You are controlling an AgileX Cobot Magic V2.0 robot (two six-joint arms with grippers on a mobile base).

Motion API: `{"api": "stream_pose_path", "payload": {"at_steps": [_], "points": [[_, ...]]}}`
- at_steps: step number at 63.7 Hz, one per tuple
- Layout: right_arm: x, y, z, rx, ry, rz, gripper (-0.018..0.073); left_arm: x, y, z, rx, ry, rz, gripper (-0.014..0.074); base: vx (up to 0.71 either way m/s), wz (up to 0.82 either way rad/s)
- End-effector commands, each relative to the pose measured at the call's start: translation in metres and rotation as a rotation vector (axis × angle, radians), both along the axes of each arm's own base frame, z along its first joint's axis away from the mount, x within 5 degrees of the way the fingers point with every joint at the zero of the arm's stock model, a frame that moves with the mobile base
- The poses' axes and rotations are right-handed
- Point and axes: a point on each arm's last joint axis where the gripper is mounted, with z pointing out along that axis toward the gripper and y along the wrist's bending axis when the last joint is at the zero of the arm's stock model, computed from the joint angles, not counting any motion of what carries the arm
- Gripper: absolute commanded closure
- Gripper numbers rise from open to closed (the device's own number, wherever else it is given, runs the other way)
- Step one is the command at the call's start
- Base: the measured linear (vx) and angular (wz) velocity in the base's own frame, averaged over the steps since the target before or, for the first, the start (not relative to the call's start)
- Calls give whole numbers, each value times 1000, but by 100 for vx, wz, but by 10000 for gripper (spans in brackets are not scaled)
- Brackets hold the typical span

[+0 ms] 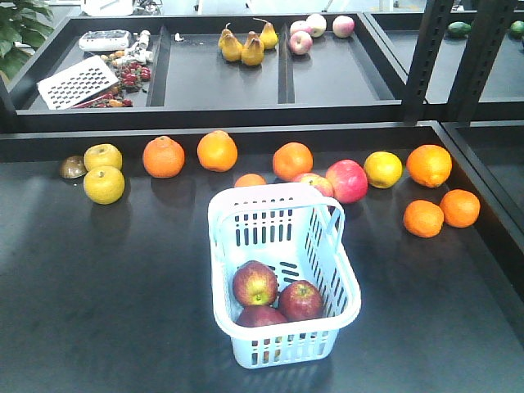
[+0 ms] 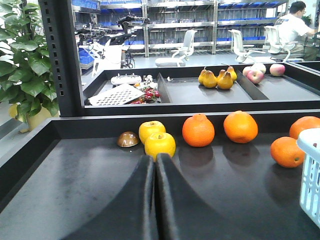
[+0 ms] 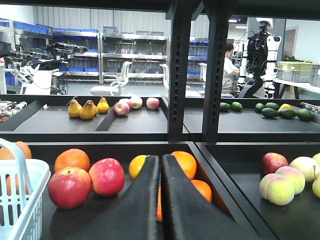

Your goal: Pick three apples into basket with both arms

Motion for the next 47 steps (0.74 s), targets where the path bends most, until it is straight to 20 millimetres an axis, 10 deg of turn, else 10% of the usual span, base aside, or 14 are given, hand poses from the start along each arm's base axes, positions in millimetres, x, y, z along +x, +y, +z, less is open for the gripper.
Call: {"api": "stream_pose_path", "payload": {"at_steps": [1,47], "points": [[-1,1,3,-18,-78,9,564,-1,0,5,-11,-90,0,603,0,0],[-1,1,3,-18,-78,9,564,-1,0,5,-11,-90,0,603,0,0]]}}
